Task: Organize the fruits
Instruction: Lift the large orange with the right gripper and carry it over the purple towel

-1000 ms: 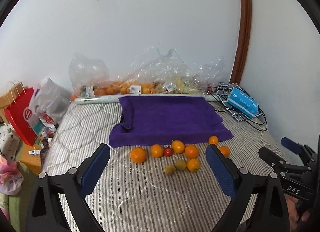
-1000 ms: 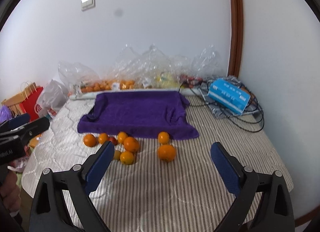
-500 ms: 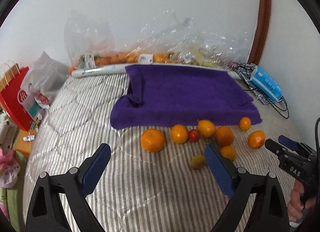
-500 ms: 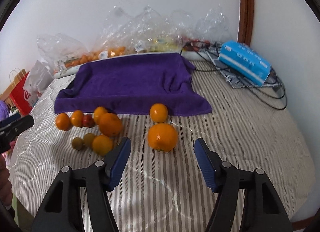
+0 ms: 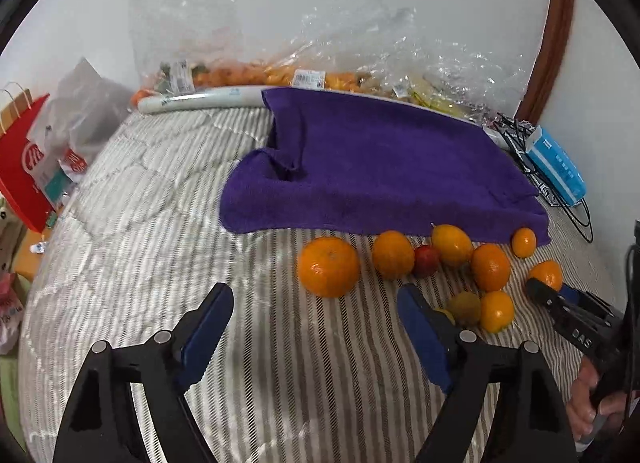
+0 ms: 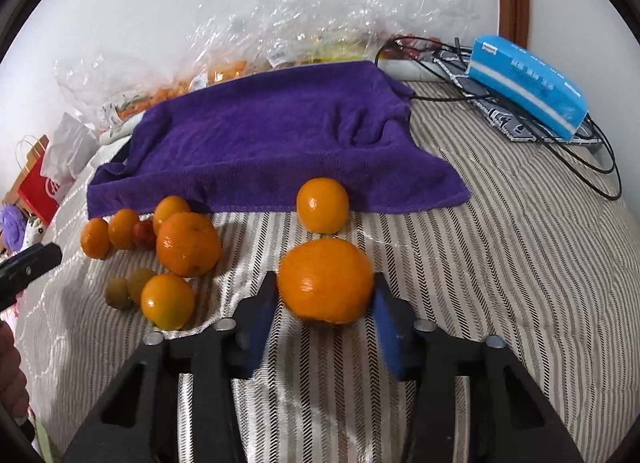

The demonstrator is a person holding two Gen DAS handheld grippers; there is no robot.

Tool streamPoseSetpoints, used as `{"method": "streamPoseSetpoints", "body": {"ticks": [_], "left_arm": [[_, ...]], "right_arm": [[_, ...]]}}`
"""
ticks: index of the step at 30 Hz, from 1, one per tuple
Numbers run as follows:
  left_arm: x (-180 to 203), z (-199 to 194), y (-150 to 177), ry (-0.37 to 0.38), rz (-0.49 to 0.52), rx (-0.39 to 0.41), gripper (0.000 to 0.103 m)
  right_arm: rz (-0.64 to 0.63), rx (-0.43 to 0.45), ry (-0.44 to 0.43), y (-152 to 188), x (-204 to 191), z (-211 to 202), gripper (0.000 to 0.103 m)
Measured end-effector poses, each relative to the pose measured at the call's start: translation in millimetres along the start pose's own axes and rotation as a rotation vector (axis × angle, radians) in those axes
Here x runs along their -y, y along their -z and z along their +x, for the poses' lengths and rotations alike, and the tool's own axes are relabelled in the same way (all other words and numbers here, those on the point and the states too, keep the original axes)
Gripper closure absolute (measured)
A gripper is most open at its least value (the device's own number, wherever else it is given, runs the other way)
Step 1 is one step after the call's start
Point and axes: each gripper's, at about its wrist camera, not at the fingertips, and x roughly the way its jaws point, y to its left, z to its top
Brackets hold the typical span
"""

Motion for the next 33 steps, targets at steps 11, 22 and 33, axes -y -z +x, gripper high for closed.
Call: {"method": "streamPoseSetpoints", "body": {"ticks": [11, 22, 33], "left_arm": [[5, 40, -4, -0.031, 0.048, -0.016, 0.037], [4, 39, 2, 0.059, 0.054, 0.013, 0.063], [-7, 16, 10, 0.073, 0.008, 0.010, 0.063]], "right_arm": [[-0.038, 0.023, -0.024, 13, -1, -12, 0.059], [-0.032, 0.046, -0.082, 12, 2, -15, 0.059], [-0.061, 0.097, -0.088, 14, -8, -27, 0.060]]}}
